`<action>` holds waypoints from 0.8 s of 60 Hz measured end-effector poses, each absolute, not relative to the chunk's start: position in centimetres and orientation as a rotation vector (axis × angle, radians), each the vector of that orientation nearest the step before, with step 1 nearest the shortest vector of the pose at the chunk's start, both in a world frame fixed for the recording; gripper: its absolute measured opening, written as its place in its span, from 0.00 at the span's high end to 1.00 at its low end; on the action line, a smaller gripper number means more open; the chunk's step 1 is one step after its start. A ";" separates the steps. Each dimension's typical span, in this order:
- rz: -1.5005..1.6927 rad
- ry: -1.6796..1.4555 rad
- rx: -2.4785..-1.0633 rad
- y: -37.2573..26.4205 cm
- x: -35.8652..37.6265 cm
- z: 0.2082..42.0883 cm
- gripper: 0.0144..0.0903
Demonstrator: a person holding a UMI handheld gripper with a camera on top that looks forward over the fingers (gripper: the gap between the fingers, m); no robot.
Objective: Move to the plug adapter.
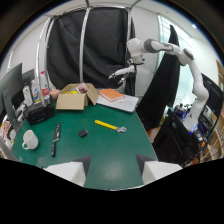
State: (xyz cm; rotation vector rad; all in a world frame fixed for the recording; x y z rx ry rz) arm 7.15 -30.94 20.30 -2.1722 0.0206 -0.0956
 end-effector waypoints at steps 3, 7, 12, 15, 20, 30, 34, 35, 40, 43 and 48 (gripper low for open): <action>-0.108 0.025 -2.176 -31.3 7.3 20.1 0.10; -0.120 0.036 -2.178 -32.0 7.3 19.9 0.06; -0.129 0.043 -2.180 -33.1 7.1 19.5 0.06; -0.129 0.040 -2.178 -33.8 6.7 19.3 0.06; -0.123 0.039 -2.172 -34.7 5.7 18.8 0.06; -0.044 0.032 -2.162 -34.2 1.9 17.2 0.06; 0.000 0.031 -2.155 -32.9 0.4 16.6 0.06; 0.012 0.032 -2.155 -32.4 0.0 16.5 0.06; 0.046 0.031 -2.150 -29.9 -1.6 15.6 0.06; 0.043 0.025 -2.148 -28.0 -2.3 14.9 0.07; 0.031 0.025 -2.165 -24.8 -3.6 13.1 0.06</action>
